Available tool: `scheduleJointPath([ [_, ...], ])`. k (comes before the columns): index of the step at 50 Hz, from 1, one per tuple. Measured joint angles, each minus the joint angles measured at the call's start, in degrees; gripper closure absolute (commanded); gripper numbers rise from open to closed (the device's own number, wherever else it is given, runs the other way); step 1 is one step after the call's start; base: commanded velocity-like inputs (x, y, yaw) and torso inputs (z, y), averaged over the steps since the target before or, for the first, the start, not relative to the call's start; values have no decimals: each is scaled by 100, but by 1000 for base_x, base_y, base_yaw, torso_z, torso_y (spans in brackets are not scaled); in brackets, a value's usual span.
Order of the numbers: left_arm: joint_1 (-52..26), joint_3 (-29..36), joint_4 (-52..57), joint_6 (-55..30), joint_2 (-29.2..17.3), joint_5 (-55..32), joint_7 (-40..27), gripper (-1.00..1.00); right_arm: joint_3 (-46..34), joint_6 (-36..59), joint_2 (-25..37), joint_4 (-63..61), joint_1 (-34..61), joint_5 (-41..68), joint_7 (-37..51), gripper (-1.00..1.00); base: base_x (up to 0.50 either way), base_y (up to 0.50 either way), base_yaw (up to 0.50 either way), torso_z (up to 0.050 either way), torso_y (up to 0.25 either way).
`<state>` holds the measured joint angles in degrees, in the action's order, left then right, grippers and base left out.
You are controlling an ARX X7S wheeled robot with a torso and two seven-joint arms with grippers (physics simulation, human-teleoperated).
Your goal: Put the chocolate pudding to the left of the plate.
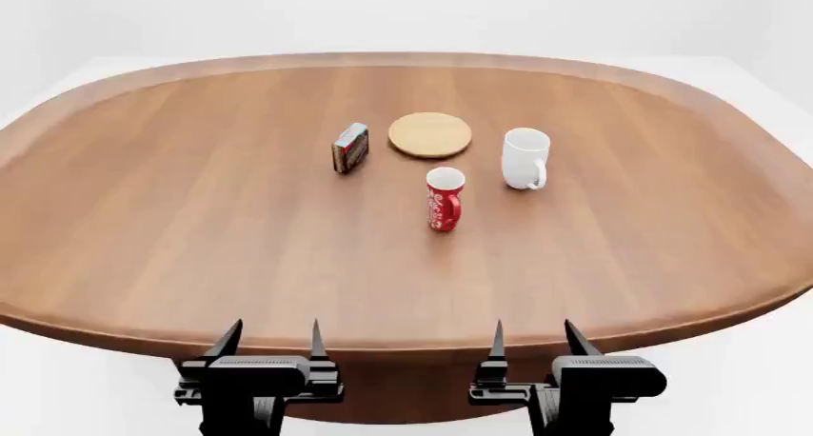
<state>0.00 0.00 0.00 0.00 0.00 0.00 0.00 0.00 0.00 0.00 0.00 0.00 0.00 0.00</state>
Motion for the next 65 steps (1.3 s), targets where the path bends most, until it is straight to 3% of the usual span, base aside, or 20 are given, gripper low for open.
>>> scheduleJointPath([
  [11,3,145,5,9,-124,-123,-141,-100,-147,-23,125,18,5,139,131,-100,0,0,0,0,0],
  [58,-44,633,-24,27,-542,-576,-565,-100,-620,-46,532,45,45,558,593,-100,0,500,0,0,0],
  [65,-45,671,-24,42,-597,-628,-608,-100,-671,-52,557,45,50,603,653,-100,0,79,0,0,0],
])
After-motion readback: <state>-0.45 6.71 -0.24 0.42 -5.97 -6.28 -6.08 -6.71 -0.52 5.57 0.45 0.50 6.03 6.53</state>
